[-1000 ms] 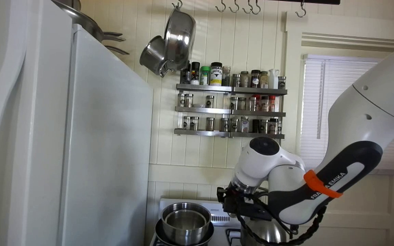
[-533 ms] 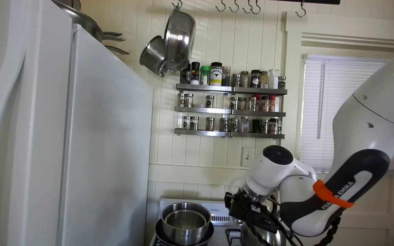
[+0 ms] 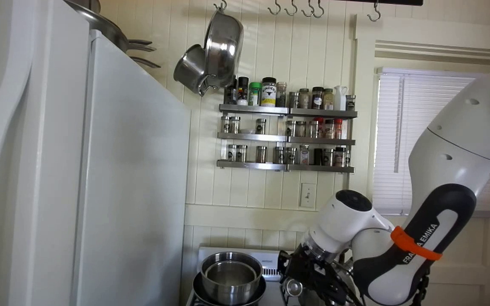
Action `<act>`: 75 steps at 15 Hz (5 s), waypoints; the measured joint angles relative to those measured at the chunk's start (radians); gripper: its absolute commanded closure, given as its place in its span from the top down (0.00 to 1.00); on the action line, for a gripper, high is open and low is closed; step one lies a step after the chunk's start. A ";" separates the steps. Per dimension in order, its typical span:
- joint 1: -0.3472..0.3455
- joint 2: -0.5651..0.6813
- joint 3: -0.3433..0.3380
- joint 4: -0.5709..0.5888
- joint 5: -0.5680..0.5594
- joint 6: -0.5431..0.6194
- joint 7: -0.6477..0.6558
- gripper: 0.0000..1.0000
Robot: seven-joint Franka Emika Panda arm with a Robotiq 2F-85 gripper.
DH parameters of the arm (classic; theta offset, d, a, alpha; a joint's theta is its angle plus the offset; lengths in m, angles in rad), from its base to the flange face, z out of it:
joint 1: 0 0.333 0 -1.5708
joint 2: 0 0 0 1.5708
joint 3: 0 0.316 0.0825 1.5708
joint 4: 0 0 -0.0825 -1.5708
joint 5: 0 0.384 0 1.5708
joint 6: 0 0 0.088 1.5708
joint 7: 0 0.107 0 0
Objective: Move one spice bottle from the middle shelf to the stove
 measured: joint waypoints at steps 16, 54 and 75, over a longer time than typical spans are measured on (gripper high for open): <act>0.502 0.146 -0.313 -0.001 0.480 -0.195 -0.367 0.19; 0.790 0.199 -0.553 -0.005 0.629 -0.380 -0.382 0.19; 0.748 0.433 -0.440 -0.007 0.337 0.050 -0.077 0.19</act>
